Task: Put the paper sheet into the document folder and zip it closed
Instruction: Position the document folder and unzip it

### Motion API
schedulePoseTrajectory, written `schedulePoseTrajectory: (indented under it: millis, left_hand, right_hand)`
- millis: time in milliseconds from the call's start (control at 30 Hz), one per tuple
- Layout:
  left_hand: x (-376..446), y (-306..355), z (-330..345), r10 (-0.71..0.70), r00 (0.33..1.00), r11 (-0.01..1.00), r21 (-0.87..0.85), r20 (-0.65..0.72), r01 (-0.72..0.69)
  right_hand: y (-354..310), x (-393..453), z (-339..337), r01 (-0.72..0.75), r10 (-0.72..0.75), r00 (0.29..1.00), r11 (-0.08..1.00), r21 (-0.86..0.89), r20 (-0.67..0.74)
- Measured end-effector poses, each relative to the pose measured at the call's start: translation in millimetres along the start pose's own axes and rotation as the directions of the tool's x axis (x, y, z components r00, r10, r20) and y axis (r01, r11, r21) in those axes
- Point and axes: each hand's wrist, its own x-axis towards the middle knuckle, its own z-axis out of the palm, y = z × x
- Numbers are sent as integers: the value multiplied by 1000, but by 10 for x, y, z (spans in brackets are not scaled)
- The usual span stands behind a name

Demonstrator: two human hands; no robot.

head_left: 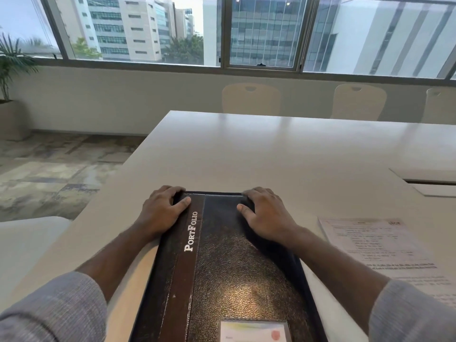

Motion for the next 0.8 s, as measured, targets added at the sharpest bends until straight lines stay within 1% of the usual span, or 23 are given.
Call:
schedulePoseTrajectory:
  millis: [133,267,433,533,600,700,800]
  left_hand:
    - [0,-17,21,29,999,999,-18,-37,-30]
    - [-7,-21,18,46,998,999,-15,-44,-47]
    - [-6,-25,43,36,997,999,-9,-63,-37]
    - [-8,-31,54,8,994,1000,-11,-108,-9]
    - [-6,-39,58,2,994,1000,-18,-113,-4]
    - [-2,-55,67,7,993,999,-52,-116,-13]
    - [-8,-61,66,-29,987,995,-98,-159,14]
  right_hand:
    - [-149,277,86,-9,9,999,1000,16,36]
    - [-350,591,194,-59,50,990,996,69,133]
    - [-597,880,357,-136,97,962,980,142,257]
    - [-720,1000,468,-182,130,953,967,177,273]
    - [-790,1073,538,-207,151,947,962,179,283]
    - [-897,1159,623,-237,180,937,957,166,300]
    - [-1008,1225,678,-277,208,924,942,188,319]
